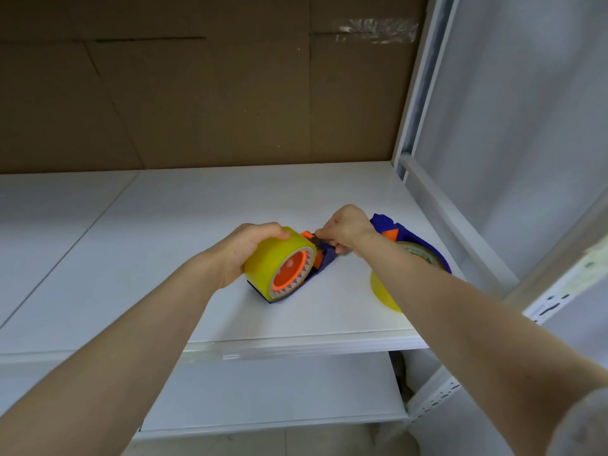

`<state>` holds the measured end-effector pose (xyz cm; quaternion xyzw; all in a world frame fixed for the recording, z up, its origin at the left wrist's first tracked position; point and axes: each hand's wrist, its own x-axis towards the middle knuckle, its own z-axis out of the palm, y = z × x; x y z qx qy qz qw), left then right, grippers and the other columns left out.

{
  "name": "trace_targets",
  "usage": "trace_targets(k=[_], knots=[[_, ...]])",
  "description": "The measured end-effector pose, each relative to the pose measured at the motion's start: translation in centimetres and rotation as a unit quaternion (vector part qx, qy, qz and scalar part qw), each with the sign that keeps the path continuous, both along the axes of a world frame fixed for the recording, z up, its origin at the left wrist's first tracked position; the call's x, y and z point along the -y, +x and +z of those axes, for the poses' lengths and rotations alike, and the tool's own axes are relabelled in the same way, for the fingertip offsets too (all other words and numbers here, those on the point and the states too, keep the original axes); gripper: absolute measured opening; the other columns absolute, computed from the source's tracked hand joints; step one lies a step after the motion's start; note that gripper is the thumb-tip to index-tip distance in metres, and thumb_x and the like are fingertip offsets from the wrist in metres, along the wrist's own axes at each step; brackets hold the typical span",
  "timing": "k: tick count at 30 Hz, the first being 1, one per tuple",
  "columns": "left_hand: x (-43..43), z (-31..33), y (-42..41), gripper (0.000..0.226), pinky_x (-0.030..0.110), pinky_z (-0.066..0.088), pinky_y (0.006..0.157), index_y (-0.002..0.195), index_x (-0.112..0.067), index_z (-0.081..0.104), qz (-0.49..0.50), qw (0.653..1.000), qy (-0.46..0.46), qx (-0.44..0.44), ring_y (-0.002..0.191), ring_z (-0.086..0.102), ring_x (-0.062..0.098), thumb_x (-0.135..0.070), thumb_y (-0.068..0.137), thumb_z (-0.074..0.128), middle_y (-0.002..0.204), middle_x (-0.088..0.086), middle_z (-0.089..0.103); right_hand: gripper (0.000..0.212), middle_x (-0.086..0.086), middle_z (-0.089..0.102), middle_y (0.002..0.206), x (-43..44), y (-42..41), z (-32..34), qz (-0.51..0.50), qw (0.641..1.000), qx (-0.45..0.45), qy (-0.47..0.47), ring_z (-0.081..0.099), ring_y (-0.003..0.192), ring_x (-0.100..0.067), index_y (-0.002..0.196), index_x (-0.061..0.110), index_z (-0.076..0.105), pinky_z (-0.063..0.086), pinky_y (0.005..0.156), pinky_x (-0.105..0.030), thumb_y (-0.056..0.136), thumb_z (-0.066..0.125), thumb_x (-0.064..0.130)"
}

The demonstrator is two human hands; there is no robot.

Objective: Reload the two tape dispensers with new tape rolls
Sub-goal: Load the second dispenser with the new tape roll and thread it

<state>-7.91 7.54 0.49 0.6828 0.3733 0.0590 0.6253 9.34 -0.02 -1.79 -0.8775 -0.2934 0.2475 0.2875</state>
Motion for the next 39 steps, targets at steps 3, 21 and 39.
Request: trace_targets(k=[3,21,39], knots=[[0.0,-0.3,-0.7,0.031,0.027,0.053,0.066,0.086,-0.016,0.066,-0.015,0.998,-0.040,0.045,0.075,0.065,0.023,-0.030,0.059,0.065,0.081,0.006,0.071,0.030,-0.012,0.064,0.079,0.2,-0.5,-0.5,0.016,0.999,0.049,0.017,0.054,0.054,-0.017,0.099,0.004,0.068,0.050,0.059,-0.030,0.088,0.061,0.031],[0.9,-2.3,-1.2,0.028,0.032,0.053,0.070,0.087,-0.002,0.066,0.118,0.980,-0.060,0.151,0.068,0.066,0.026,-0.023,0.071,0.072,0.072,0.011,0.070,0.026,-0.013,0.069,0.108,-0.3,-0.3,-1.9,-0.043,0.994,-0.009,0.102,0.061,0.093,-0.025,0.092,0.003,0.067,0.053,0.086,-0.036,0.086,0.065,0.028],[0.9,3.3,2.1,0.025,0.028,0.049,0.094,0.105,-0.010,0.073,-0.137,0.934,0.327,-0.036,0.107,0.062,0.016,-0.009,0.087,0.055,0.113,0.005,0.070,0.032,-0.010,0.064,0.103,0.9,0.1,0.4,0.005,0.975,-0.185,0.124,0.057,0.093,-0.019,0.111,0.005,0.066,0.050,0.064,-0.021,0.080,0.064,-0.004]])
